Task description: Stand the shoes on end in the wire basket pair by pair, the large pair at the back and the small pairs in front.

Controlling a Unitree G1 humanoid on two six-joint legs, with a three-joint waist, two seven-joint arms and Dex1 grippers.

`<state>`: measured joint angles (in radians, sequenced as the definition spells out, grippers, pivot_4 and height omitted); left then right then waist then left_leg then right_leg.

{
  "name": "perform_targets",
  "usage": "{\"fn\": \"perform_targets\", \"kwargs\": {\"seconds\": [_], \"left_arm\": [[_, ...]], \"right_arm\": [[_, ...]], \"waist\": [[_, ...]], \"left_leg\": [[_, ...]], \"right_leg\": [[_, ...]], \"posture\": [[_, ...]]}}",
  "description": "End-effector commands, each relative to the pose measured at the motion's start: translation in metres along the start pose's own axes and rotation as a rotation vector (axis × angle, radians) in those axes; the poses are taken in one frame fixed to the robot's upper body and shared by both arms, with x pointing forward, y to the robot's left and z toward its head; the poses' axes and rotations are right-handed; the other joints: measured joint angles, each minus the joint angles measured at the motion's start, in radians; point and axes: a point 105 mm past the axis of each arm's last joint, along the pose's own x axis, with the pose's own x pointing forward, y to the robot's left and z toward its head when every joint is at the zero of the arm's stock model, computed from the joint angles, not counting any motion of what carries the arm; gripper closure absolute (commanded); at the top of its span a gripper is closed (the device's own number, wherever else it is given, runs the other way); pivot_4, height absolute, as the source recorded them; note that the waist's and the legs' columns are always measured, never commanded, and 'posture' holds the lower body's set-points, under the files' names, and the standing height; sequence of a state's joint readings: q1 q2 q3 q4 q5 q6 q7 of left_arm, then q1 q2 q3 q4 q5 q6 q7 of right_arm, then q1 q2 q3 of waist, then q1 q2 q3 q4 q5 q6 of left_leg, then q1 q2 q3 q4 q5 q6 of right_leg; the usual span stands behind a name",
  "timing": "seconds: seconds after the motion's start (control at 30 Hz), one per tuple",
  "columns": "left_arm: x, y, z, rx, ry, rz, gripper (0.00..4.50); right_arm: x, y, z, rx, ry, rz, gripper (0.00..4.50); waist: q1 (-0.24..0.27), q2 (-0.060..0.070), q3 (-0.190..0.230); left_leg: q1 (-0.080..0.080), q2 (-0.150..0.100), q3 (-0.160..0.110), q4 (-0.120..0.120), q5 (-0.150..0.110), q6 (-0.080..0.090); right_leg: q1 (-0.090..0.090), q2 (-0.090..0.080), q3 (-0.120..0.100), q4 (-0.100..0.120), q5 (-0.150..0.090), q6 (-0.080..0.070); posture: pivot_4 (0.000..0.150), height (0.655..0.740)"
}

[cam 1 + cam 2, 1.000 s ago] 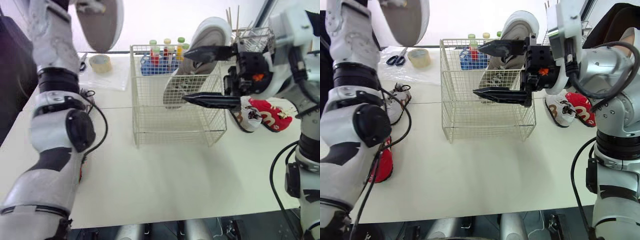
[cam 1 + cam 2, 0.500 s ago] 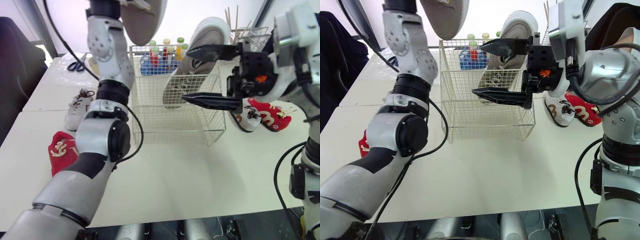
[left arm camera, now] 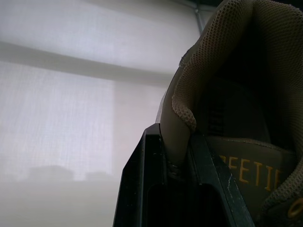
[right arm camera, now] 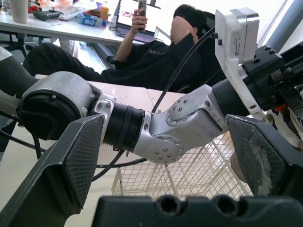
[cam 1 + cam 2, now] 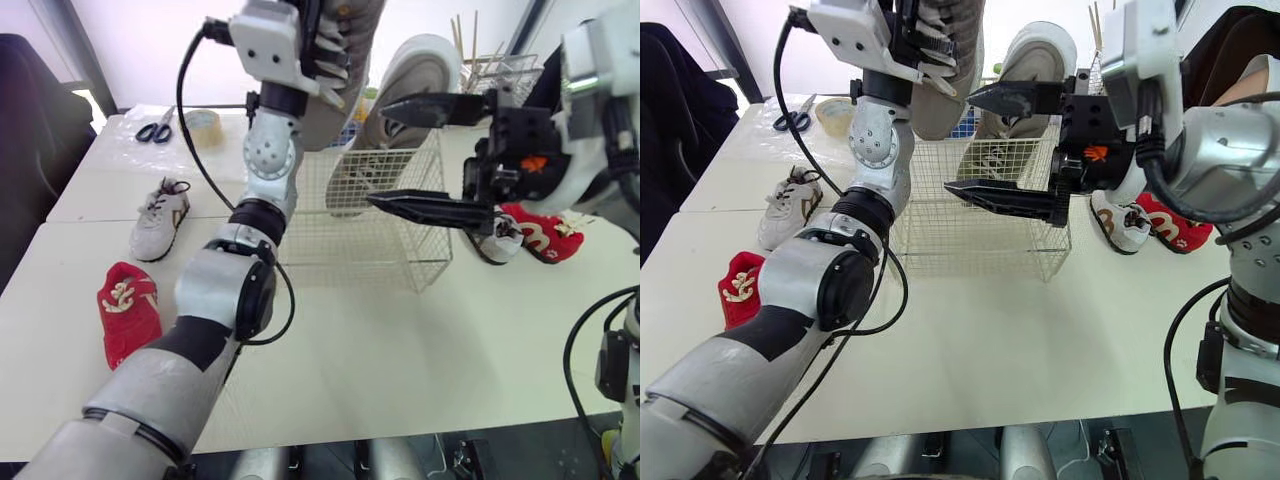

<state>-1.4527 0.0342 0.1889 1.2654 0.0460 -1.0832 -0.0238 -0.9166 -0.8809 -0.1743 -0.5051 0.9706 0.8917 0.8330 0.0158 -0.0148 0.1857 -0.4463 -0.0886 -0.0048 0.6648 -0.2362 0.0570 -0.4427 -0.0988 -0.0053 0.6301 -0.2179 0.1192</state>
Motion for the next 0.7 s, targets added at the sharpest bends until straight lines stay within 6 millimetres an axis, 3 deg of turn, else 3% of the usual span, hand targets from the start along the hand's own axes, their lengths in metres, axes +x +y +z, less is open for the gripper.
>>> {"fn": "perform_targets", "kwargs": {"seconds": [0.03,0.4,0.5,0.7], "left_arm": [[-0.001,-0.003,0.002,0.052,-0.013,-0.006,4.47],[-0.029,0.006,-0.037,-0.012,0.196,0.109,4.47],[-0.035,0.009,-0.039,-0.045,0.21,0.138,3.34],[-0.044,0.02,-0.039,-0.087,0.21,0.203,0.2]], "right_arm": [[-0.005,0.001,0.012,-0.039,-0.018,-0.021,0.0],[-0.006,-0.001,0.01,-0.03,-0.009,-0.022,0.0],[-0.006,-0.002,0.009,-0.029,-0.01,-0.02,0.0],[-0.006,-0.005,0.007,-0.032,-0.015,-0.012,0.0]], "waist": [[0.0,0.0,0.0],[0.001,0.001,-0.002],[0.001,0.002,-0.003],[0.001,0.004,-0.008]], "left_leg": [[0.0,0.0,0.0,0.0,0.0,0.0],[0.003,0.0,0.0,0.0,0.0,0.001],[0.004,0.0,0.0,0.0,-0.001,0.001],[0.007,0.0,0.0,0.001,-0.001,0.0]], "right_leg": [[0.0,0.0,0.0,0.0,0.0,0.0],[0.003,0.0,0.0,0.0,0.0,0.0],[0.004,0.0,0.0,0.0,0.0,0.0],[0.008,0.0,0.0,0.0,0.0,0.0]], "posture": [[0.15,0.74],[0.15,0.74],[0.15,0.74],[0.15,0.74]]}}
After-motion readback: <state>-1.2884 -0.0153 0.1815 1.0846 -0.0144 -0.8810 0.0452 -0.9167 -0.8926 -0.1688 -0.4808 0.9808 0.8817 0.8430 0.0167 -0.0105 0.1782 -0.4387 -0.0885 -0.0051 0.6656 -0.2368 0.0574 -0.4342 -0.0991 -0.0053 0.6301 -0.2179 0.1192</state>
